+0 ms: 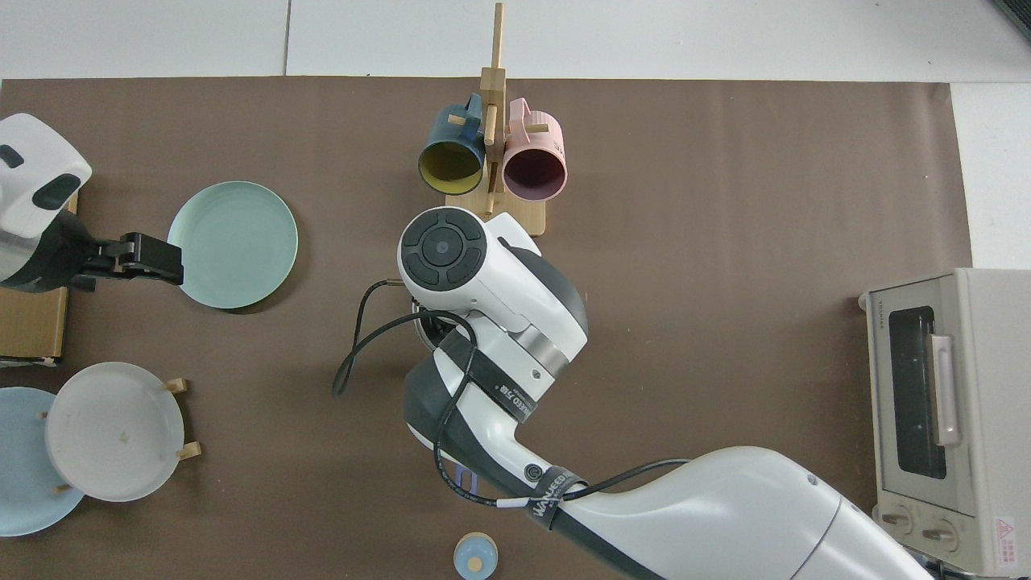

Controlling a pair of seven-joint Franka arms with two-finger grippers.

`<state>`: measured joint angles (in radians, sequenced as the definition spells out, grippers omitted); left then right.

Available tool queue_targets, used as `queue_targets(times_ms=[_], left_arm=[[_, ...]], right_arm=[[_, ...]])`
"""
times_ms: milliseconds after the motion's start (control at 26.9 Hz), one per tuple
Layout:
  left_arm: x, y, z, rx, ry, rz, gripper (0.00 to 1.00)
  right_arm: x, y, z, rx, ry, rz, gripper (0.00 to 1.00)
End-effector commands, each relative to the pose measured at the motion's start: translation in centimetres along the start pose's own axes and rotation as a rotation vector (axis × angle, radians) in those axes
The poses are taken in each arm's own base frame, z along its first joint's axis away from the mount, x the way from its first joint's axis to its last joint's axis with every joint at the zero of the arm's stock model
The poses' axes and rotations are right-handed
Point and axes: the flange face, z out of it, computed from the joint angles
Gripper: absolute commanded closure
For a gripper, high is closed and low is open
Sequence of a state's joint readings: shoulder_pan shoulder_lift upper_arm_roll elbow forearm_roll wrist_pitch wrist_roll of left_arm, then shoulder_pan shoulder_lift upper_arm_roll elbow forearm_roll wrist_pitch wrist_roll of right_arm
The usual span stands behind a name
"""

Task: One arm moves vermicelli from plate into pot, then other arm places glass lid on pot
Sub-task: 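Lower the glass lid onto the pot with the right gripper and release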

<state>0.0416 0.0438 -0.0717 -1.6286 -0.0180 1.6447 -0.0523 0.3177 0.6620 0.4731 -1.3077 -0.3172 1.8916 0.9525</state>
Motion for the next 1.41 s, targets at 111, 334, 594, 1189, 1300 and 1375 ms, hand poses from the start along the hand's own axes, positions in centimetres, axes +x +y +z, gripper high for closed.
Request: queue_targets(times_ms=[111,334,594,1189,1300,1375], left_arm=[[-0.6,0.1,-0.3,0.002,0.011,0.013,0.0],[-0.6,0.1,-0.3,0.002,0.011,0.015,0.0],[-0.6,0.1,-0.3,0.002,0.011,0.013,0.0],[-0.6,0.1,-0.4,0.002,0.012,0.013,0.0],[-0.6,0.1,-0.4,0.002,0.012,0.013,0.0],[-0.6,0.1,-0.4,0.002,0.012,0.013,0.0]], right_arm=[[0.2,-0.5,0.7,-0.013,0.012,0.069,0.86],[0.7,0.0,0.5,-0.018,0.017,0.066,0.0],[0.0,0.2,-1.4,-0.027,0.01,0.061,0.0],[-0.3,6.0,-14.8,0.095,0.022,0.019,0.0],[1.0,10.1,-16.4,0.109,0.014,0.012,0.0],[1.5,12.9,-16.8,0.107,0.012,-0.016,0.0]])
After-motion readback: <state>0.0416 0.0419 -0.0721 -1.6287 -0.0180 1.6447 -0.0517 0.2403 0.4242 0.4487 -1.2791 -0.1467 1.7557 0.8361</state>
